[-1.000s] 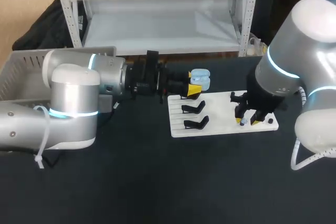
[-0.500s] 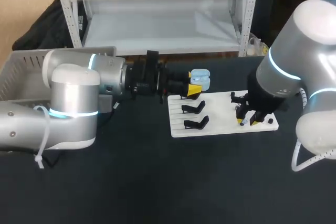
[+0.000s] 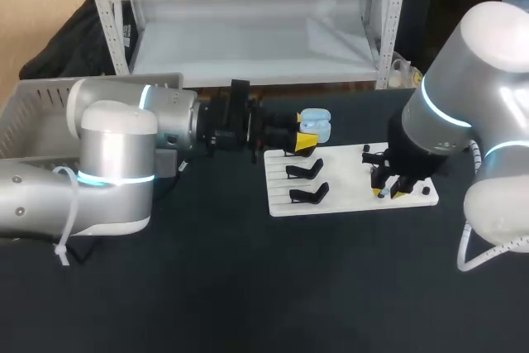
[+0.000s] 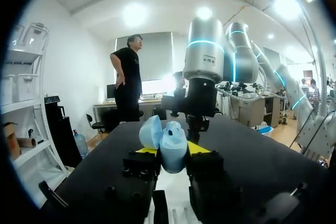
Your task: Pick up each earbud case from the left stands, insert the matching earbuds, close the lid, and place the case in the box.
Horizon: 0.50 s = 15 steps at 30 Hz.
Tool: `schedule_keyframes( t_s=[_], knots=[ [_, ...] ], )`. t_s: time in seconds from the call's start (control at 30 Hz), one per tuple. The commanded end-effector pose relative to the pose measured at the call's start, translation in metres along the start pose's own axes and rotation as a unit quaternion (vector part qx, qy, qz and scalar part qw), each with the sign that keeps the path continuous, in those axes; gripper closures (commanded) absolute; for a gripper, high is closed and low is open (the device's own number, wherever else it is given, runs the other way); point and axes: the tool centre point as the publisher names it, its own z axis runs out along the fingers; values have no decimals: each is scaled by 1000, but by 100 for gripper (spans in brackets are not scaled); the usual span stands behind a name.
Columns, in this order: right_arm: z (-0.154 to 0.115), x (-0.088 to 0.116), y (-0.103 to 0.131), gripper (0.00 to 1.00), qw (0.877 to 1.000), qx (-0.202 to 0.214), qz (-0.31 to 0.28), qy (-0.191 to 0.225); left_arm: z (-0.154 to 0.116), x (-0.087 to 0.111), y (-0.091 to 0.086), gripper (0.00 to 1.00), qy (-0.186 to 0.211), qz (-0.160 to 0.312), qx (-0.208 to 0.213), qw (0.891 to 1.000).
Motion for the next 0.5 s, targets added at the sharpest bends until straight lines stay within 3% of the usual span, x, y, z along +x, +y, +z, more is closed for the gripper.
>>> schedule_keyframes(
  t_s=[0.03, 0.13, 0.33, 0.5],
  knots=[
    [1, 0, 1, 76, 1000, 1, 0, -1, 0, 0, -1, 100, 1, 0, -2, 1000],
    [1, -1, 0, 80, 1000, 1, 1, -1, 0, 0, -1, 100, 1, 0, -2, 1000],
    [0, 0, -1, 100, 1000, 3, 2, -1, 0, 0, -1, 100, 1, 0, -2, 1000],
    [-4, 1, -1, 100, 1000, 2, 2, -3, 0, 0, -1, 100, 1, 0, -2, 1000]
  ],
)
